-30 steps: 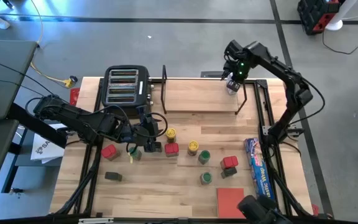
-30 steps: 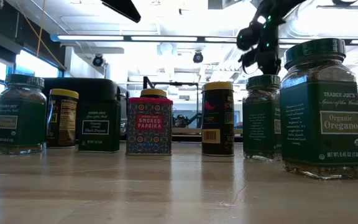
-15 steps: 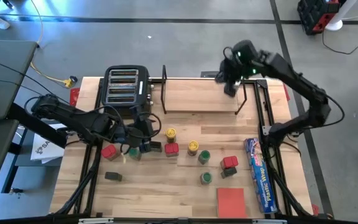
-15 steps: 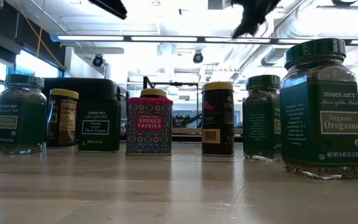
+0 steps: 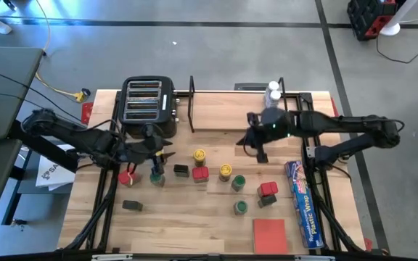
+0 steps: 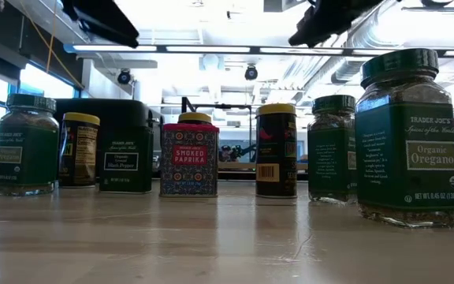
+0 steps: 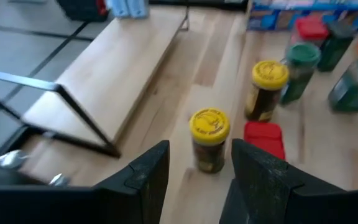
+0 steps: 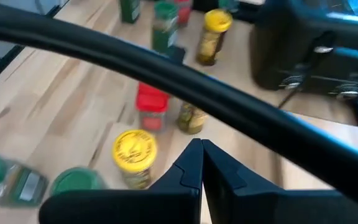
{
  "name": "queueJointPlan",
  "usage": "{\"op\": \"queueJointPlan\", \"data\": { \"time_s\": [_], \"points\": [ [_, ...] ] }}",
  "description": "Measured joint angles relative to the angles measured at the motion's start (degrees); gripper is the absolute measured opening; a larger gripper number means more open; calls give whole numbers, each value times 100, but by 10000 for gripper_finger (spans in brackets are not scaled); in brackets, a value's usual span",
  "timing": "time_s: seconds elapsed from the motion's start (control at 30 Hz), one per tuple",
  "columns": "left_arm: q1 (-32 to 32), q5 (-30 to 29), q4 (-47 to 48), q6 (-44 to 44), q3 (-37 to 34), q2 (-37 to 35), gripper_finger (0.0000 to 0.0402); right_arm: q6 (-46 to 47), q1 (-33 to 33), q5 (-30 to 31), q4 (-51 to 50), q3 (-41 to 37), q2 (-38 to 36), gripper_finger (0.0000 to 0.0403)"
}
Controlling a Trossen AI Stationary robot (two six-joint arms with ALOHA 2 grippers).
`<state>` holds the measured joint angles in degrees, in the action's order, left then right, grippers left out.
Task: Shelf spices
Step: Put the bottom right red seasoning can on the shelf
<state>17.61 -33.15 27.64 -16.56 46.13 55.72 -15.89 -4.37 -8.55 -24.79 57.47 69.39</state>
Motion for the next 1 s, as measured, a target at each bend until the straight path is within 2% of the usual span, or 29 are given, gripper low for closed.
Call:
{"op": "queueJointPlan", "data": {
  "time_s": [0.13, 0.27, 0.6, 0.73, 0.83, 1.0],
  "points": [
    [-331, 371, -1151, 223, -648, -159, 168, 278, 301, 21, -35, -107, 4, 3],
    [-551, 588, -1602, 279, -893, -89, 168, 793, 570, -29, -312, -109, 4, 31],
    [-752, 607, -1917, 547, -986, -11, 168, 2307, 1533, -148, -2401, -109, 4, 187],
    [-809, 604, -2172, 809, -986, -9, 168, 2667, 1960, -127, -3333, -109, 4, 235],
    [-859, 604, -2250, 942, -984, -7, 168, 2763, 2304, 172, -3686, -109, 43, 254],
    [-920, 617, -2258, 977, -983, -7, 168, 2647, 2721, 463, -3533, -109, 281, 259]
  ]
}}
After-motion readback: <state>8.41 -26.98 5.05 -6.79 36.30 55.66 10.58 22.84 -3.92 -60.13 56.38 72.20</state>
